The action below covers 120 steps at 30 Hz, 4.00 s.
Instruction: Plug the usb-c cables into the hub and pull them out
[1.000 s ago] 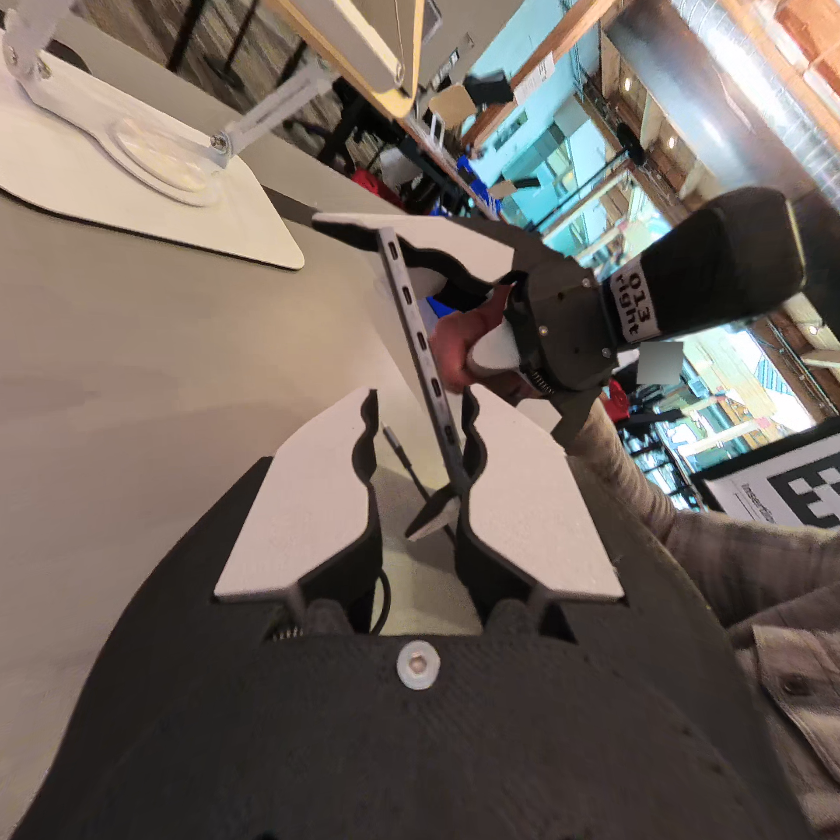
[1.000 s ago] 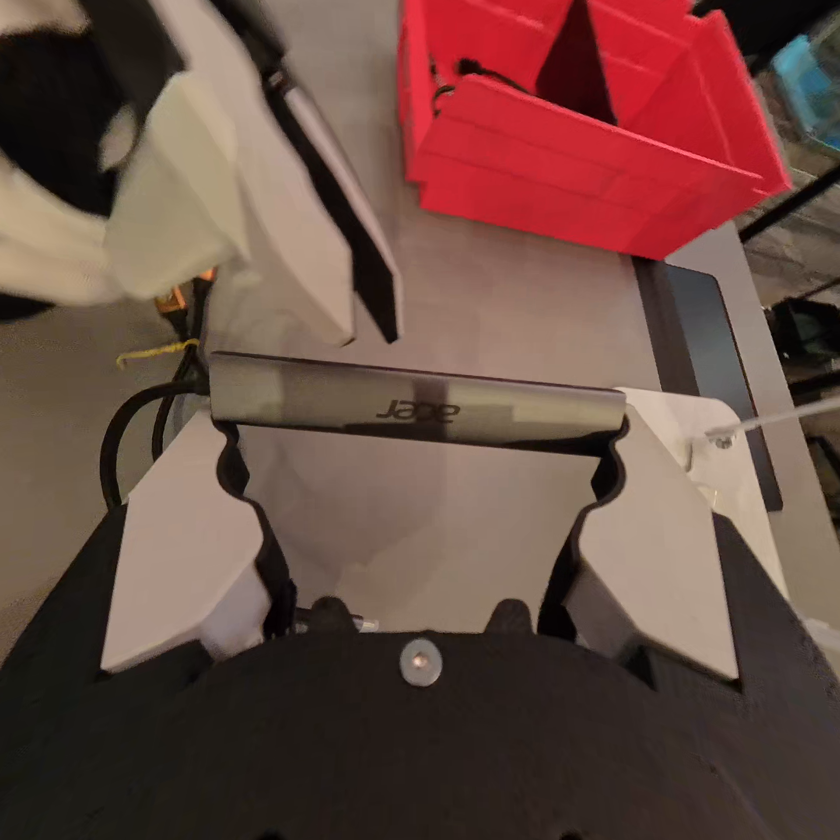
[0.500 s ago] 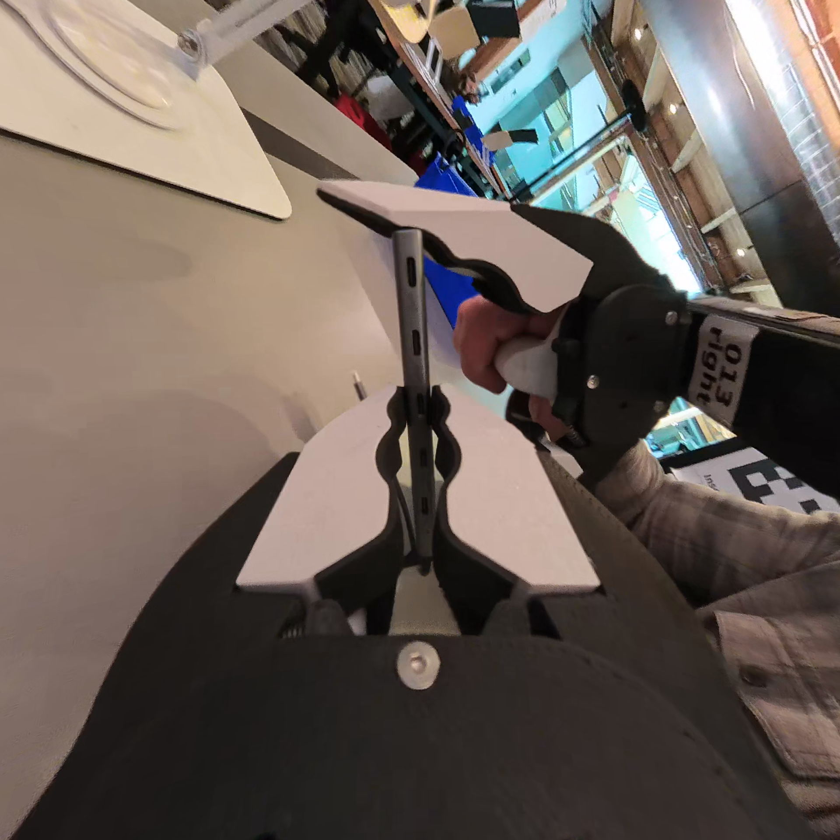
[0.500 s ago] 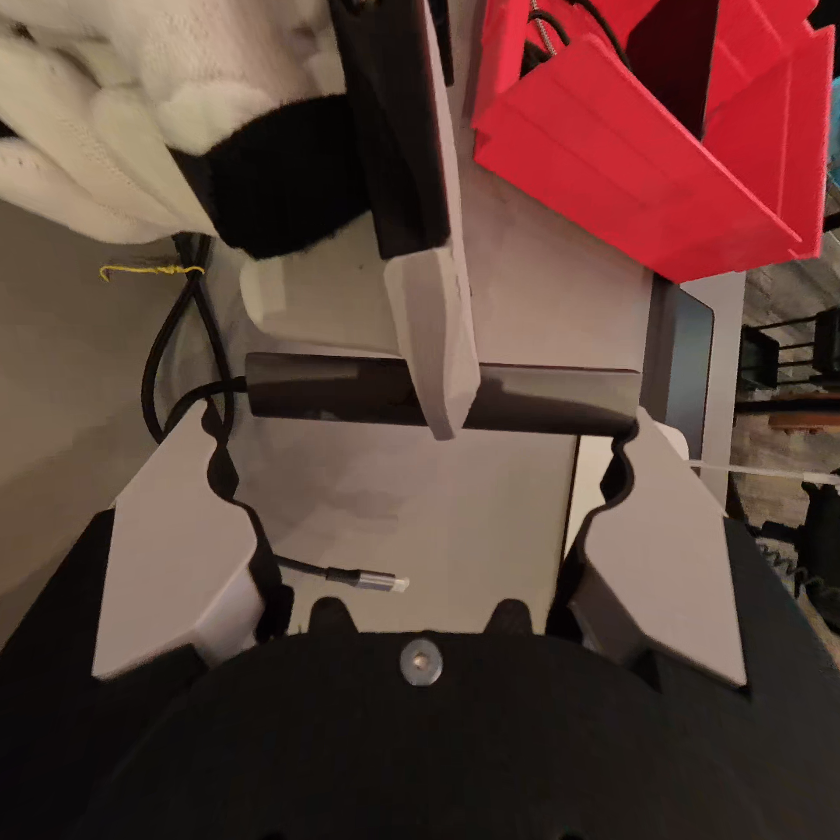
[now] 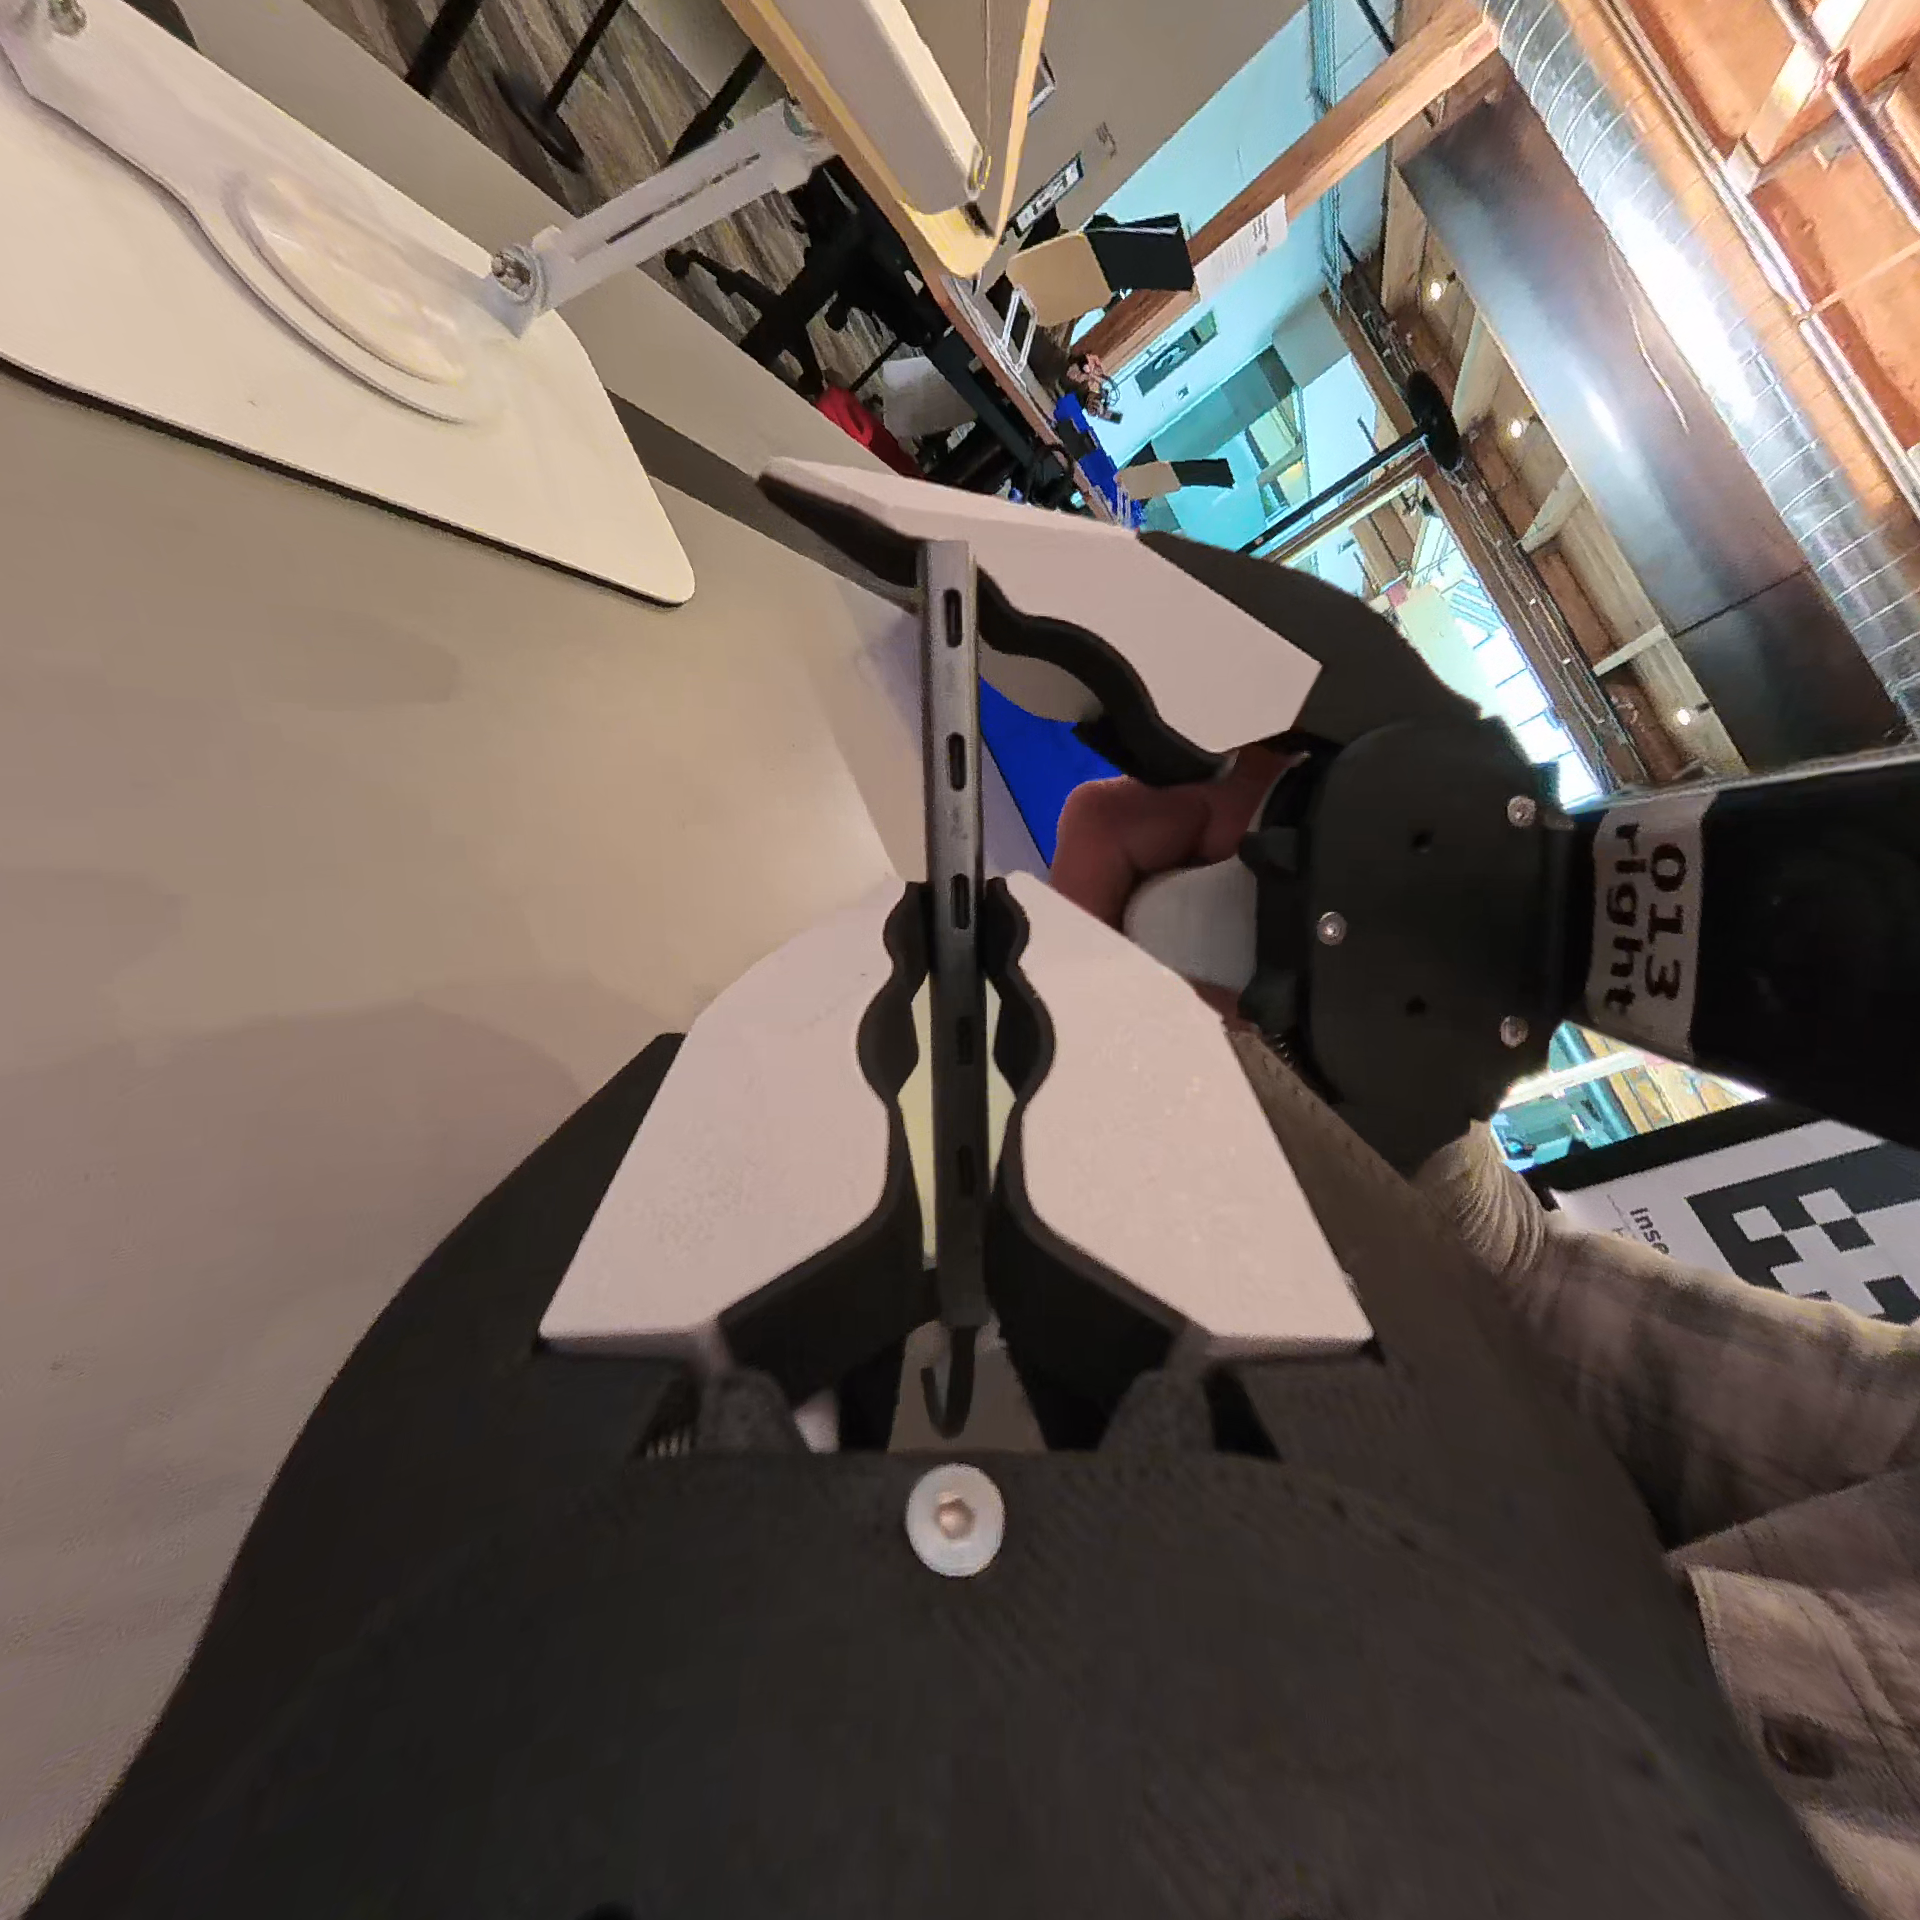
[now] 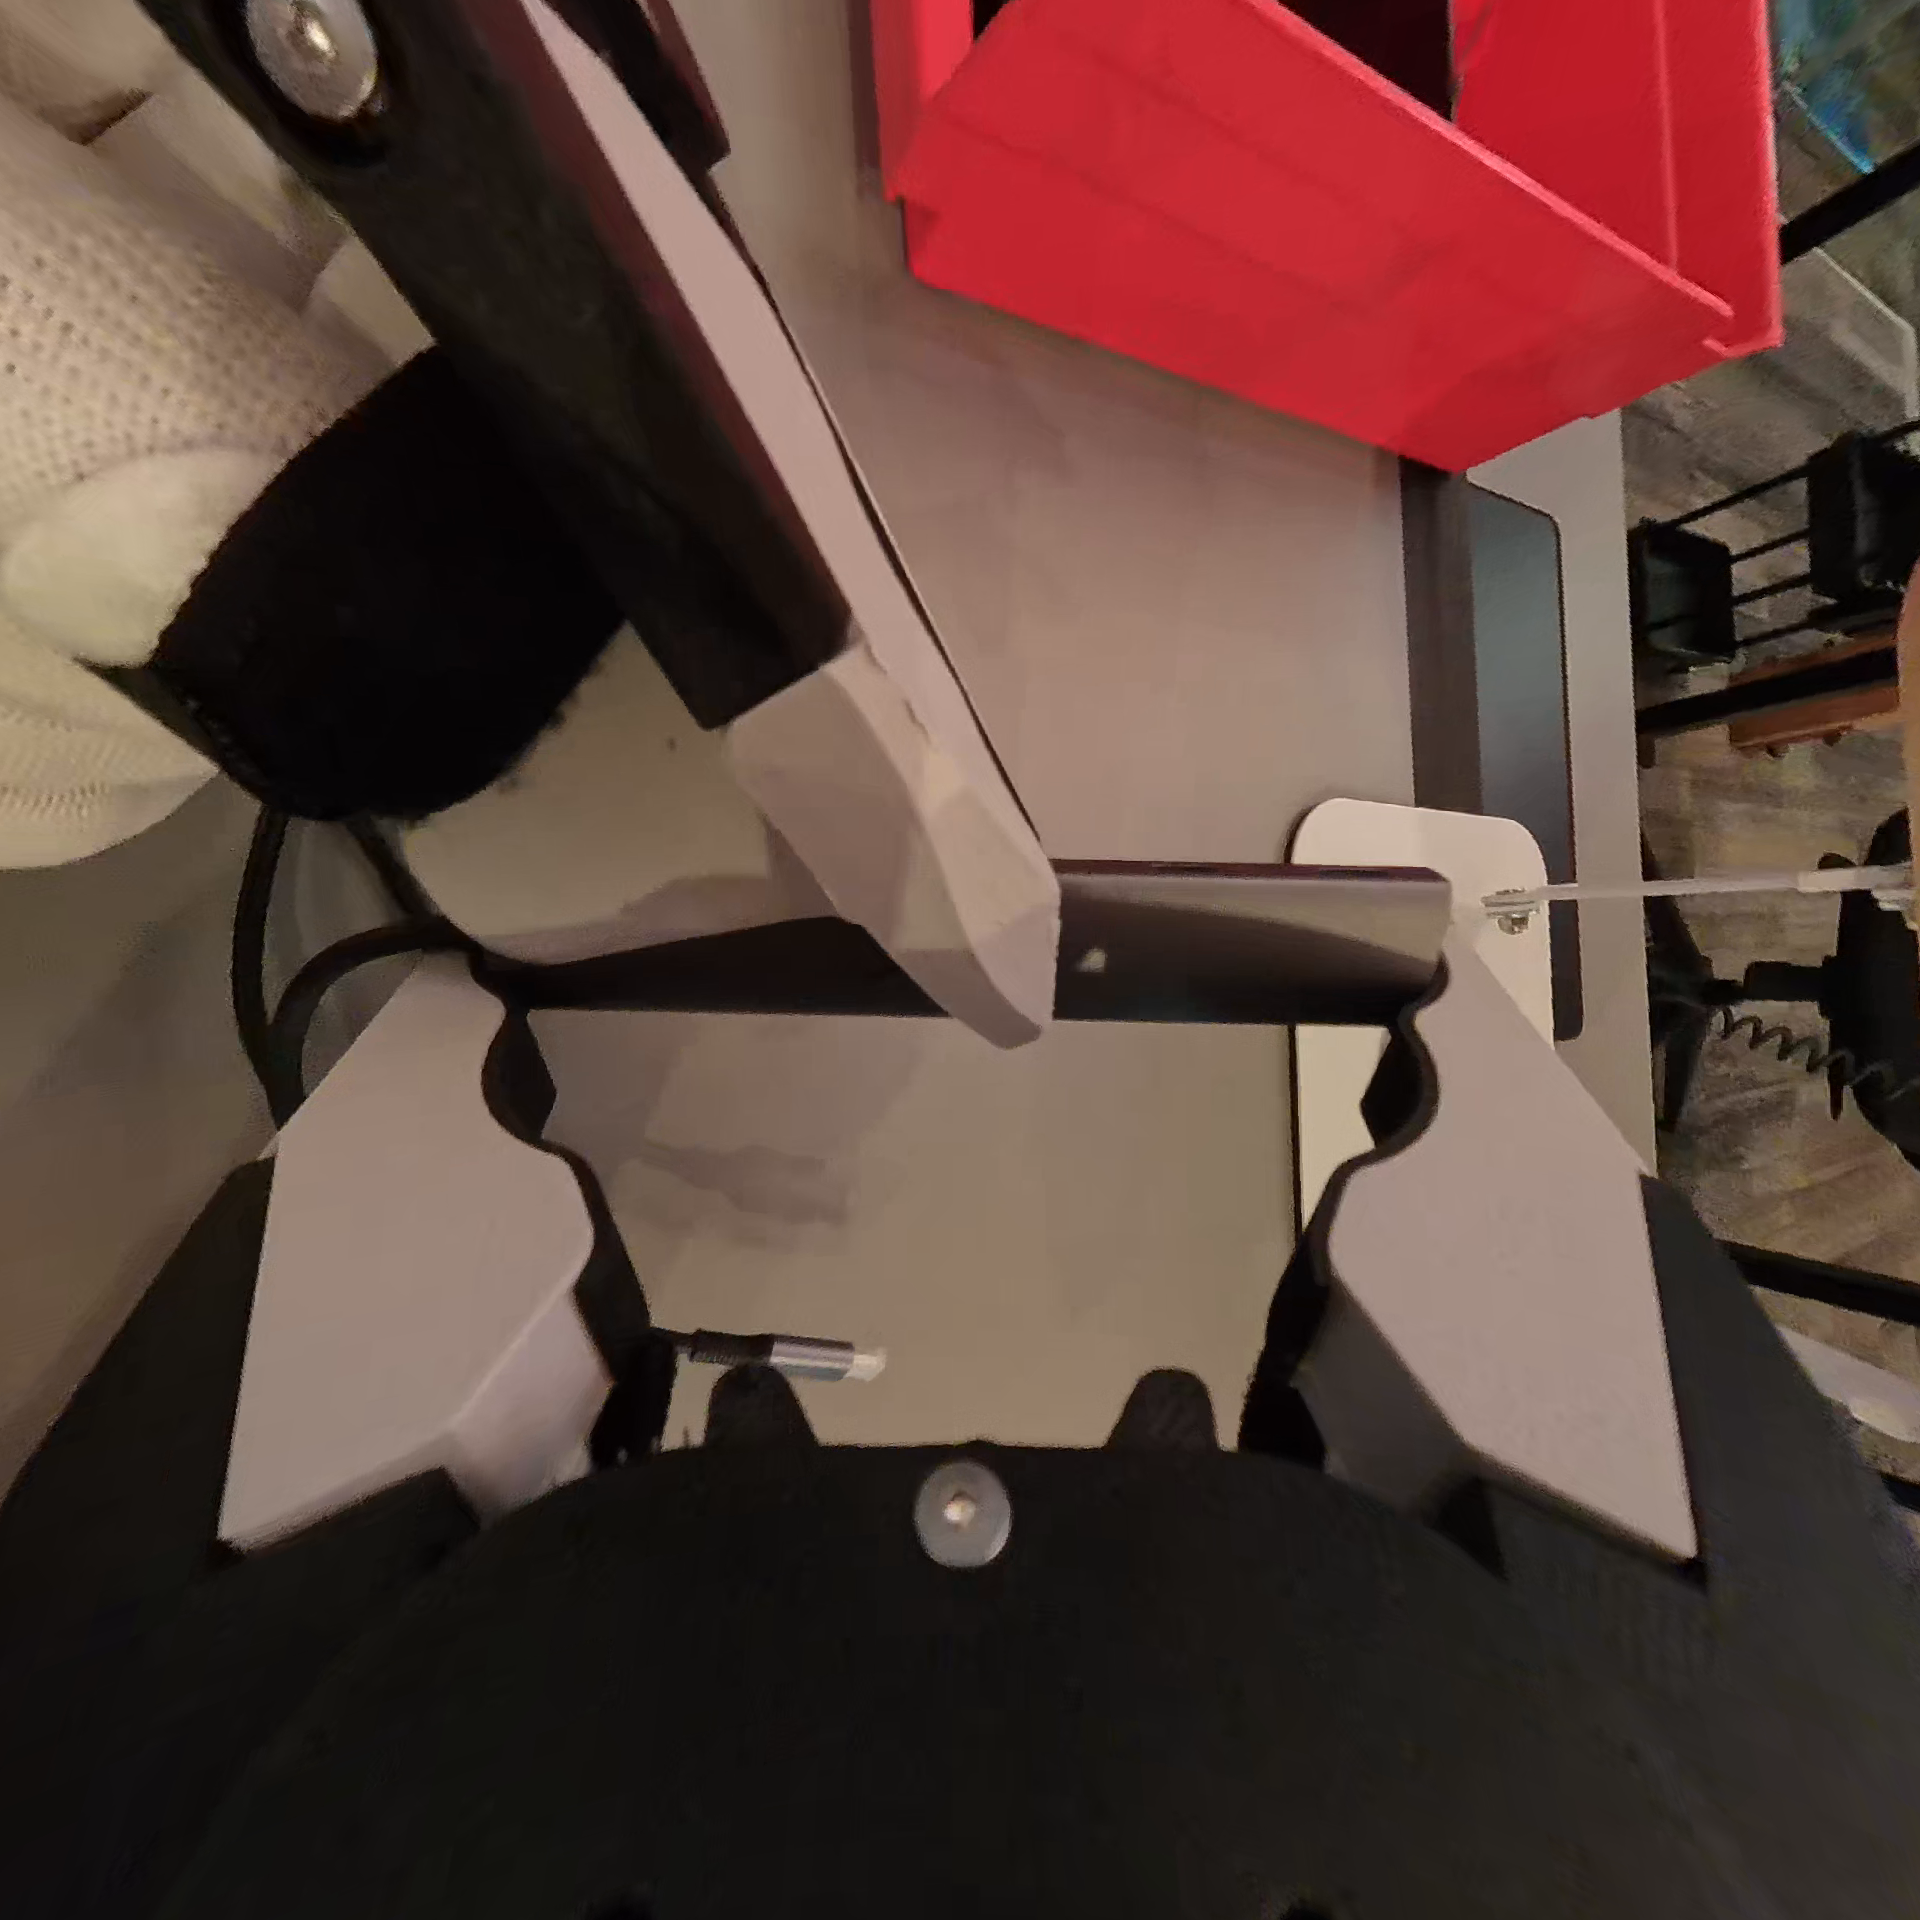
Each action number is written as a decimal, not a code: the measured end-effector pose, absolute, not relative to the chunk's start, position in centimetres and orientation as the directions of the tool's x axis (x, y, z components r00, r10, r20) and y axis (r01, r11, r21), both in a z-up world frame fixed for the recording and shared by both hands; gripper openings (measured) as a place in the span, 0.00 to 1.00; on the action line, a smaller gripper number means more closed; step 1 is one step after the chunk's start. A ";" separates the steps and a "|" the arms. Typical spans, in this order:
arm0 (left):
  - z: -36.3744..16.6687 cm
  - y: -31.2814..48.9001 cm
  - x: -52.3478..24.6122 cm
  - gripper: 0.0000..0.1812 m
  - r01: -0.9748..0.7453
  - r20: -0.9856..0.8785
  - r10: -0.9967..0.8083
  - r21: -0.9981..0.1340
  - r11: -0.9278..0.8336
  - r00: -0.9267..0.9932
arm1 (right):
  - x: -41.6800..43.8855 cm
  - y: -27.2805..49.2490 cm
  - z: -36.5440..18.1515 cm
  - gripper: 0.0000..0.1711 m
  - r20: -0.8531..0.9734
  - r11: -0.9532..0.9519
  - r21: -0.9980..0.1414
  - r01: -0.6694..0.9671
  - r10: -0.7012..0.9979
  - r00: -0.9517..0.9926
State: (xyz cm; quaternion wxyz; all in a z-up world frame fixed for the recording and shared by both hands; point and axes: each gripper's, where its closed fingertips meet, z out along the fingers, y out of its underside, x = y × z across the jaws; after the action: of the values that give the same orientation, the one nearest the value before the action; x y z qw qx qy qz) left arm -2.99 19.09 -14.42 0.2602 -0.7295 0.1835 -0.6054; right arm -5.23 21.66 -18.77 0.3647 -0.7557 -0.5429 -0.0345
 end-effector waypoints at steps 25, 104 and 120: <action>-14.8 18.7 -2.6 0.06 0.127 0.846 -0.509 -0.528 -0.839 0.157 | -5.7 21.2 -18.7 0.90 0.433 -0.172 -0.544 0.821 0.781 0.450; -24.3 15.9 -9.4 0.35 -0.537 0.270 -0.786 -0.604 -0.588 0.557 | 0.0 17.8 -19.5 0.89 0.270 -0.128 -0.658 0.742 0.879 0.392; -26.8 16.5 -6.3 0.10 -0.902 -0.066 -0.986 -0.397 0.169 -0.156 | 0.7 17.7 -19.1 0.89 0.283 -0.118 -0.669 0.734 0.872 0.399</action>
State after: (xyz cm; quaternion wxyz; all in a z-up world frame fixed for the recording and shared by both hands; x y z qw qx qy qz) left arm -6.28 16.46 -26.79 0.1565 -0.6305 0.7485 -0.1335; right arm 0.69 17.68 -19.15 0.3849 -0.7424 -0.5409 0.0899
